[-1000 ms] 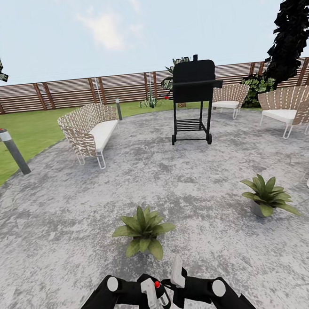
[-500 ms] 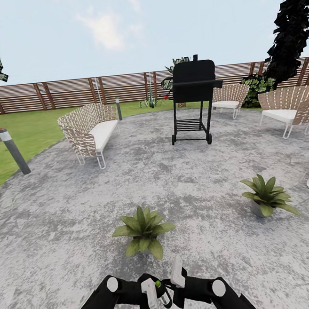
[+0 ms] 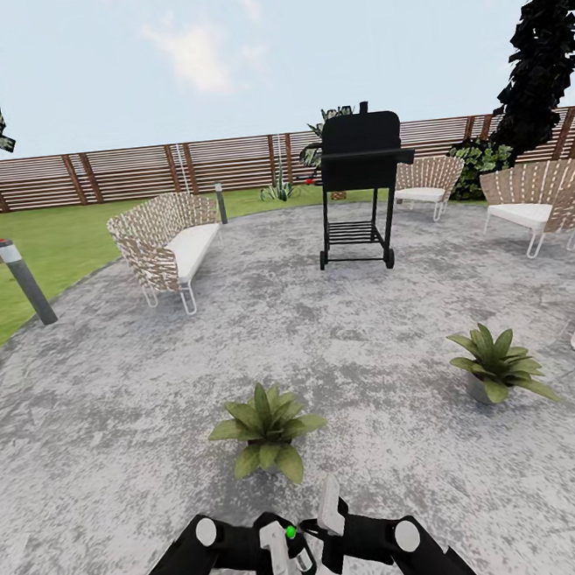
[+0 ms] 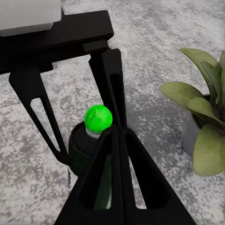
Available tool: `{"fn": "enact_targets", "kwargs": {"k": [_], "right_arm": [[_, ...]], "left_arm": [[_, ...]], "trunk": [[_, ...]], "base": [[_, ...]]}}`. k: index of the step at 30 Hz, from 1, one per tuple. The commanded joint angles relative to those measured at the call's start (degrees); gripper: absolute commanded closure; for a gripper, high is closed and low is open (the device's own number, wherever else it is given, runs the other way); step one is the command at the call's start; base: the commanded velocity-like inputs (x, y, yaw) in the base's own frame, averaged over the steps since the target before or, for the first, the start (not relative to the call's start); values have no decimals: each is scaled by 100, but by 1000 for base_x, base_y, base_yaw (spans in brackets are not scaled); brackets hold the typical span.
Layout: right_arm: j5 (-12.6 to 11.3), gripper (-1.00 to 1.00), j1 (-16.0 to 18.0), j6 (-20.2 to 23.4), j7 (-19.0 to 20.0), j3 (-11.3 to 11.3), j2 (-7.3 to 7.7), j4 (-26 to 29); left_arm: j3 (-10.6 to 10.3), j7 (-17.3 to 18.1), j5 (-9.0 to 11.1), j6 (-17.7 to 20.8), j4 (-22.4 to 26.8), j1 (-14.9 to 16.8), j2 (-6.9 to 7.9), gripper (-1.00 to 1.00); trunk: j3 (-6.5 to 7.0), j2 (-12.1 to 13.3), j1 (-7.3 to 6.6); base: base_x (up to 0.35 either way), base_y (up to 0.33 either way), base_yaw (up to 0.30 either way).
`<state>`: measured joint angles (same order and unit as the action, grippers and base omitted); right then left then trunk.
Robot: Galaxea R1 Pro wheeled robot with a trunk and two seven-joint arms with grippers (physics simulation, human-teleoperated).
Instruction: Pick up the pesticide atomizer in the garden and spray insectifuge to fully cover both potted plants in the garden.
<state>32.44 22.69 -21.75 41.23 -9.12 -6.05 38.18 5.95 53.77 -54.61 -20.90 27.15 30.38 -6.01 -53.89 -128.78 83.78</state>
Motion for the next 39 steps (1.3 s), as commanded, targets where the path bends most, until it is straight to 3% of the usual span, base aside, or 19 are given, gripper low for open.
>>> {"fn": "enact_targets", "kwargs": {"k": [1, 3, 4, 6, 13, 14, 25, 28, 29, 30, 31, 32, 34, 35, 39], "right_arm": [[52, 100, 4, -31, -1, 7, -1, 5], [52, 100, 3, -31, -1, 7, -1, 0], [58, 100, 4, -31, -1, 7, 2, -3], [60, 100, 6, -31, -1, 7, -1, -4], [68, 100, 6, -31, -1, 12, 7, -1], [69, -100, 5, -31, -1, 13, 7, 1], [76, -100, 5, -23, -43, 45, 77, -18], [76, -100, 5, -26, -190, 62, 281, -106], [73, -100, 3, -28, -321, 64, 400, -174], [37, -100, 0, -42, -1134, 76, 844, -778], [26, -100, -1, -44, -1475, 78, 950, -1056], [17, -100, -1, -46, -2062, 77, 1043, -1486], [11, -100, -2, -52, -2707, 77, 1089, -1928], [-7, -100, -2, -57, -3536, 77, 1106, -2506], [-152, -100, -2, -73, -4671, 77, 1059, -3250]], "left_arm": [[44, 29, -68, -11, -10, 1, 35, 100], [41, 28, -95, -5, -22, -3, 139, 100], [33, 27, -105, -2, -32, -14, 504, 100], [30, 26, -101, -11, -34, -42, 737, 100], [35, 28, -79, -28, -73, -74, 1221, 100], [33, 28, -92, -28, -78, -75, 1274, 100], [81, -21, -90, 32, -87, -99, 1657, 100], [189, -83, -29, 65, -93, -100, 1686, 100], [293, -131, 14, 73, -94, -98, 1678, 100], [887, -343, 136, 126, -116, -101, 1634, 100], [1091, -395, 155, 173, -154, -100, 1626, 100], [1400, -452, 171, 314, -241, -97, 1619, 100], [1688, -488, 173, 560, -310, -95, 1615, 100], [1958, -525, 171, 991, -351, -89, 1613, 100], [2122, -552, 170, 1727, -330, -75, 1607, 100]], "trunk": [[-5, -2, -1], [-5, -2, -1], [-5, -2, -1], [-5, -2, -1], [-5, -2, -1], [-5, -2, -1], [-5, -2, -1], [-5, -2, -1], [-5, -2, -1], [-5, -2, -1], [-5, -2, -1], [-5, -2, -1], [-5, -2, -1], [-5, -2, -1], [-5, -2, -1]], "base": [[0, 0, 0], [0, 0, 0], [0, 0, 0], [0, 0, 0], [0, 0, 0], [0, 0, 0], [0, 0, 0], [0, 0, 0], [0, 0, 0], [0, 0, 0], [0, 0, 0], [0, 0, 0], [0, 0, 0], [0, 0, 0], [0, 0, 0]]}}
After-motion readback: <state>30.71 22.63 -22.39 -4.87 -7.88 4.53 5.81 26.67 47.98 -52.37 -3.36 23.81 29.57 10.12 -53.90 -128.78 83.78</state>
